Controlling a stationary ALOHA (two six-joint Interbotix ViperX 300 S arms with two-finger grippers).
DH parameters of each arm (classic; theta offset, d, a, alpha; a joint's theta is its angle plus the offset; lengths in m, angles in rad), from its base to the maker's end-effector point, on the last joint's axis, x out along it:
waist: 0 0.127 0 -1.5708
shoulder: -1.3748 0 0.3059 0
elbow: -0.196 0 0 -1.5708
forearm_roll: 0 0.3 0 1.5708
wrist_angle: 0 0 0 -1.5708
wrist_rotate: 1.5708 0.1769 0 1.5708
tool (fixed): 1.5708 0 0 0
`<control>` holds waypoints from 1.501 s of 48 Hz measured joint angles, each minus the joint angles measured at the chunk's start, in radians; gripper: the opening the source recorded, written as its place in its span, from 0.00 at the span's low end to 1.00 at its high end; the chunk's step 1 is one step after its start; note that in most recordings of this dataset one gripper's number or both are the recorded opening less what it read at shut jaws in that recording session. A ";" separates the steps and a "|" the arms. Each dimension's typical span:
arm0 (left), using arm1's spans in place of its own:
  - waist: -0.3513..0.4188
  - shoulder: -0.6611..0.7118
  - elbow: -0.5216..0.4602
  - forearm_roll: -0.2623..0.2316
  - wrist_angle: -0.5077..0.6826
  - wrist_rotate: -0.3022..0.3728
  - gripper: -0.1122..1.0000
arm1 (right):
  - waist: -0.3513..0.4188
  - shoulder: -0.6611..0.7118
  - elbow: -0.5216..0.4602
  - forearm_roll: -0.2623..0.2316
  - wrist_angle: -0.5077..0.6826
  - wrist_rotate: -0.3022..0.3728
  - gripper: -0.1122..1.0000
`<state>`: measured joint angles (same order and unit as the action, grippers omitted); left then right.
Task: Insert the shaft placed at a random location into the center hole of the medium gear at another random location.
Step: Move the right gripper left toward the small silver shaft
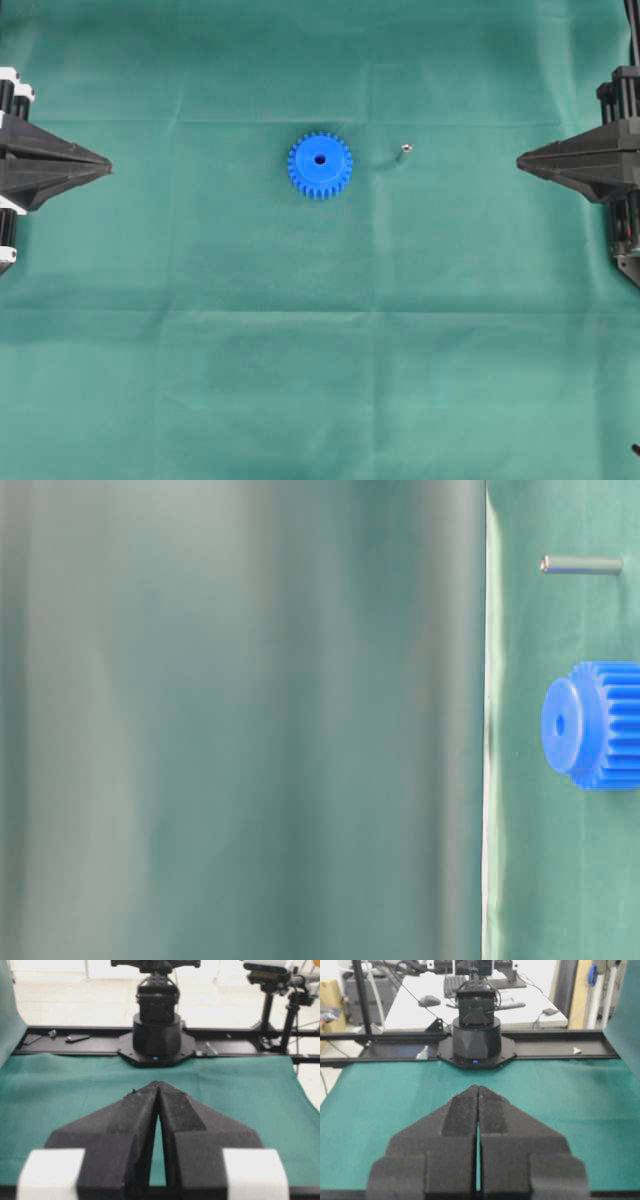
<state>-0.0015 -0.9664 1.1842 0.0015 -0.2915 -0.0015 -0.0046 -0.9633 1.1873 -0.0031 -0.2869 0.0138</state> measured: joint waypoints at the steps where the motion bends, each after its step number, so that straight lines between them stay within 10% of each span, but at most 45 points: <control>1: -0.002 -0.002 0.000 0.000 0.000 0.000 0.10 | -0.002 -0.002 0.000 -0.002 0.000 -0.002 0.11; 36: -0.002 0.003 -0.026 0.008 0.052 0.003 0.10 | -0.161 0.276 -0.035 -0.002 -0.037 -0.008 0.12; 53: 0.000 0.002 -0.026 0.009 0.057 0.003 0.10 | -0.222 0.565 -0.048 -0.002 -0.114 -0.009 0.91; 72: 0.000 0.003 -0.026 0.009 0.058 0.003 0.10 | -0.282 0.853 -0.051 -0.002 -0.301 -0.014 0.91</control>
<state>-0.0015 -0.9633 1.1582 0.0107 -0.2332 0.0015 -0.2869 -0.1104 1.1367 -0.0046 -0.5875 0.0000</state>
